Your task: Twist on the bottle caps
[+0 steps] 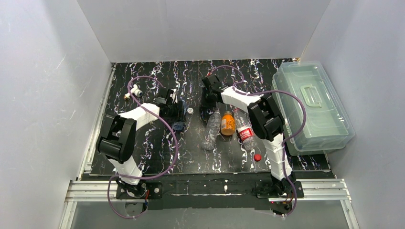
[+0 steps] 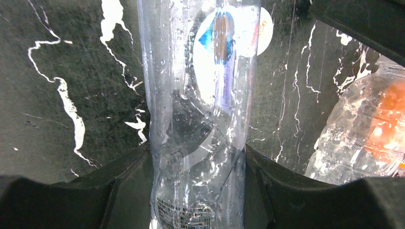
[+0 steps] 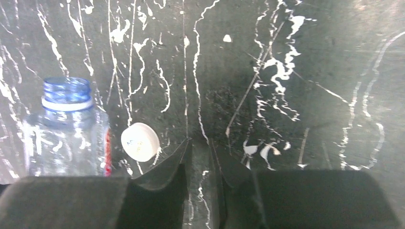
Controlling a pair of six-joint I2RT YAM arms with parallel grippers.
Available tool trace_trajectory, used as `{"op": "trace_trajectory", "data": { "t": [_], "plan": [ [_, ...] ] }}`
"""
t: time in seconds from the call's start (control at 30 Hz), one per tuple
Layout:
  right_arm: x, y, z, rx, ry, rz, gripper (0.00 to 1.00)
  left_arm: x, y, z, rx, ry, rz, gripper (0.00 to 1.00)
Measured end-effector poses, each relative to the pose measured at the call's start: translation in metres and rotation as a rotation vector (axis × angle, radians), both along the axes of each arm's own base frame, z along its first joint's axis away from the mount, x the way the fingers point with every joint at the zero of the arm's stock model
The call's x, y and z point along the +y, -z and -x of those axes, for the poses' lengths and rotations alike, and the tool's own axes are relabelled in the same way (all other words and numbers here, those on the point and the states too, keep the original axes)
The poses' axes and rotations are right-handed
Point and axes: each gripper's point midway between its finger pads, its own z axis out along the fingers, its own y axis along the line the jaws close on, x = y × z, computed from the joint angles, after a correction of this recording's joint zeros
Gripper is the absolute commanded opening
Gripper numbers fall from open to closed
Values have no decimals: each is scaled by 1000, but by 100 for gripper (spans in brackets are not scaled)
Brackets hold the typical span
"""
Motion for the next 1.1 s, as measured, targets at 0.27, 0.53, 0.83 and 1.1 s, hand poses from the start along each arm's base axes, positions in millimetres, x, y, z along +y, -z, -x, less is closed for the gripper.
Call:
{"op": "trace_trajectory", "data": {
  "t": [0.27, 0.53, 0.83, 1.1],
  "plan": [
    [-14, -11, 1, -63, -53, 117, 98, 13, -24, -2, -46, 28, -62, 0],
    [13, -57, -5, -211, -172, 180, 98, 38, -117, 3, -307, 47, -55, 0],
    [44, -31, 20, -213, -303, 280, 80, 59, -176, 34, -484, 9, -51, 0],
    [55, -5, 23, -201, -342, 359, 68, 71, -205, 55, -570, -11, -55, 0]
  ]
}}
